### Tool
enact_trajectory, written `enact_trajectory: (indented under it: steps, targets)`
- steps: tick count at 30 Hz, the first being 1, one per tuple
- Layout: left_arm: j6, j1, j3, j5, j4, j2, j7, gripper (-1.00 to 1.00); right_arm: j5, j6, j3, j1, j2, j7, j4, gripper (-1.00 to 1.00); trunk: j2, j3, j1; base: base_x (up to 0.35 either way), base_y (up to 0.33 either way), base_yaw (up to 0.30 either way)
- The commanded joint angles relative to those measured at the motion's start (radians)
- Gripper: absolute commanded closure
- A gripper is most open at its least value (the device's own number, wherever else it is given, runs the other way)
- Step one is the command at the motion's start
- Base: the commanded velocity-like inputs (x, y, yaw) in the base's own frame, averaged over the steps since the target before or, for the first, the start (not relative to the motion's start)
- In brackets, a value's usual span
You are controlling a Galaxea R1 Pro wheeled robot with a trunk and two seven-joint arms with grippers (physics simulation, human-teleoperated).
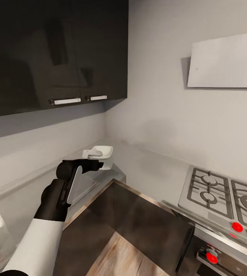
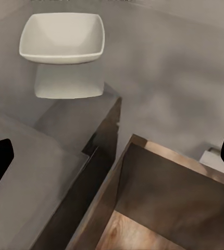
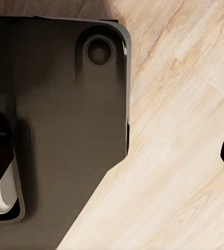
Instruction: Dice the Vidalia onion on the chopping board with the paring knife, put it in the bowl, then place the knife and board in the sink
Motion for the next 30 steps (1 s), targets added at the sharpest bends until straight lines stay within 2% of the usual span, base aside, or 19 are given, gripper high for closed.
enact_trajectory:
  steps: [1,14,18,19,24,30]
  targets:
    - [0.004,-0.001,0.0,0.001,-0.001,0.0,0.0,-1.0,0.0,-0.004,0.0,0.0,0.0,0.0,0.001,-1.0,-0.002,-0.002,0.001,0.02,0.001,0.0]
    - [0.006,-0.001,0.012,0.001,0.002,0.006,-0.001,-1.0,0.0,-0.004,0.0,0.0,0.0,0.0,0.001,-1.0,-0.002,-0.002,0.001,0.004,0.0,-0.148]
    - [0.005,-0.001,0.047,0.001,0.004,0.01,-0.001,-1.0,0.0,-0.004,0.001,0.0,0.0,0.0,0.002,-1.0,-0.002,-0.002,0.001,0.0,0.0,-0.029]
    - [0.004,-0.001,0.076,0.001,0.021,0.012,-0.002,-1.0,0.0,-0.004,0.002,0.0,0.0,0.0,0.002,-1.0,-0.002,-0.002,0.001,0.0,0.0,-0.004]
    - [0.004,-0.001,0.084,0.001,0.029,0.012,-0.004,-1.0,0.0,-0.004,0.002,0.0,0.0,0.0,0.002,-1.0,-0.002,-0.002,0.001,0.04,0.0,-0.001]
    - [0.004,-0.001,0.084,0.0,0.036,0.012,-0.004,-1.0,0.0,-0.004,0.002,0.0,0.0,0.0,0.002,-1.0,-0.002,-0.002,0.001,0.266,0.0,0.0]
